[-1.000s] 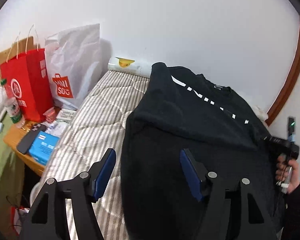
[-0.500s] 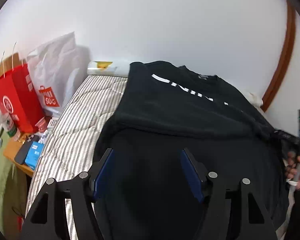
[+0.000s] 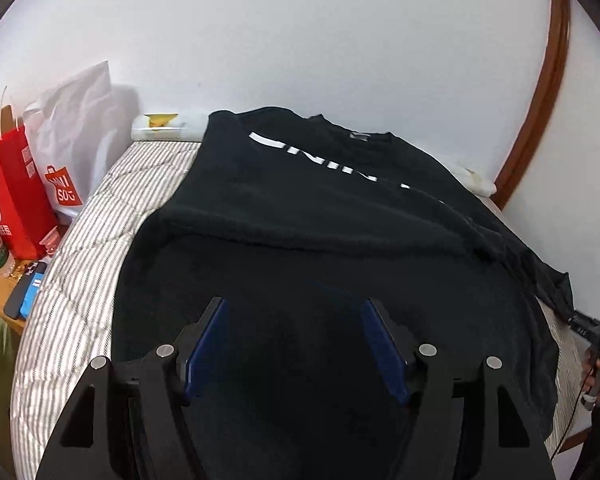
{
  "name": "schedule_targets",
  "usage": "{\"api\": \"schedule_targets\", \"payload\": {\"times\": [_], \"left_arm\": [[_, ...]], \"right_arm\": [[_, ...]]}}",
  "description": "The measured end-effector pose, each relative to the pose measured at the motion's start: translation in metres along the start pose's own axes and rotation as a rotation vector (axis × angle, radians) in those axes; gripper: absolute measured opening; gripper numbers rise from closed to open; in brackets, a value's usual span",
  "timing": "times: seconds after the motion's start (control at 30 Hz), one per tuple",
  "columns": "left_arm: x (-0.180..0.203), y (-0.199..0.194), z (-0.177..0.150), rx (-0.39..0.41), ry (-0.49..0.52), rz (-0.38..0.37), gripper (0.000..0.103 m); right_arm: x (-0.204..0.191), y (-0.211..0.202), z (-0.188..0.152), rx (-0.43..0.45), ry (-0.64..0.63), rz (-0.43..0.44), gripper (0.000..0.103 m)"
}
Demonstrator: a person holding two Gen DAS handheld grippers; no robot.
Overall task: Fold small clothes
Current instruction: 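Grasp the other sleeve cuff with the right gripper and fold it across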
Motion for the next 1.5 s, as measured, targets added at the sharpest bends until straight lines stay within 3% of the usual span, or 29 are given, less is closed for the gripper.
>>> {"api": "schedule_targets", "payload": {"times": [0.07,0.1,0.13,0.17,0.2,0.27,0.37,0.53,0.73,0.83,0.97,1.13,1.33,1.5], "left_arm": [[0.003,-0.005,-0.004,0.002,0.003,0.002,0.067],[0.004,-0.008,-0.006,0.004,0.003,0.005,0.067],[0.004,-0.012,-0.008,0.006,0.003,0.008,0.067],[0.003,-0.016,-0.010,0.009,0.003,0.012,0.067],[0.001,-0.021,-0.013,0.011,0.003,0.018,0.067],[-0.003,-0.030,-0.017,0.020,0.001,0.029,0.067],[-0.012,-0.043,-0.022,0.029,-0.012,0.041,0.067],[-0.025,-0.055,-0.032,0.020,-0.044,0.041,0.067],[-0.041,-0.070,-0.039,0.019,-0.075,0.032,0.067],[-0.053,-0.074,-0.040,0.017,-0.089,0.061,0.067],[-0.070,-0.083,-0.037,0.040,-0.120,0.043,0.067],[-0.092,-0.087,-0.030,0.064,-0.171,0.012,0.067],[-0.109,-0.079,-0.016,0.070,-0.191,0.003,0.067],[-0.126,-0.068,-0.006,0.063,-0.202,0.024,0.067]], "right_arm": [[0.007,0.009,-0.009,-0.008,0.012,0.008,0.054],[0.009,0.011,-0.010,0.000,0.019,0.011,0.044],[0.010,0.011,-0.010,0.013,0.025,0.022,0.039],[0.009,0.011,-0.008,0.018,0.027,0.045,0.023],[0.006,0.010,-0.008,0.018,0.027,0.092,0.014],[0.000,0.008,-0.007,0.021,0.014,0.108,0.008],[0.002,-0.002,-0.005,0.055,0.014,0.106,0.006],[0.015,-0.036,0.011,0.115,0.149,0.184,0.006],[0.004,-0.081,0.062,0.169,0.276,0.269,0.006],[-0.015,-0.096,0.089,0.181,0.301,0.322,0.006],[-0.060,-0.135,0.124,0.232,0.255,0.354,0.005],[-0.146,-0.171,0.171,0.258,0.194,0.433,0.005],[-0.288,-0.204,0.212,0.278,0.106,0.598,0.005],[-0.404,-0.217,0.227,0.261,0.028,0.717,0.003]]}}
Point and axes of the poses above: each gripper's, at about its wrist camera, not at the fingertips, and y roughly the way its jaws point, x to its right, z to its top, the point moved 9 cm from there along y, roughly the way its jaws point, and after that the axes turned 2 degrees about -x, right-handed, at the moved point
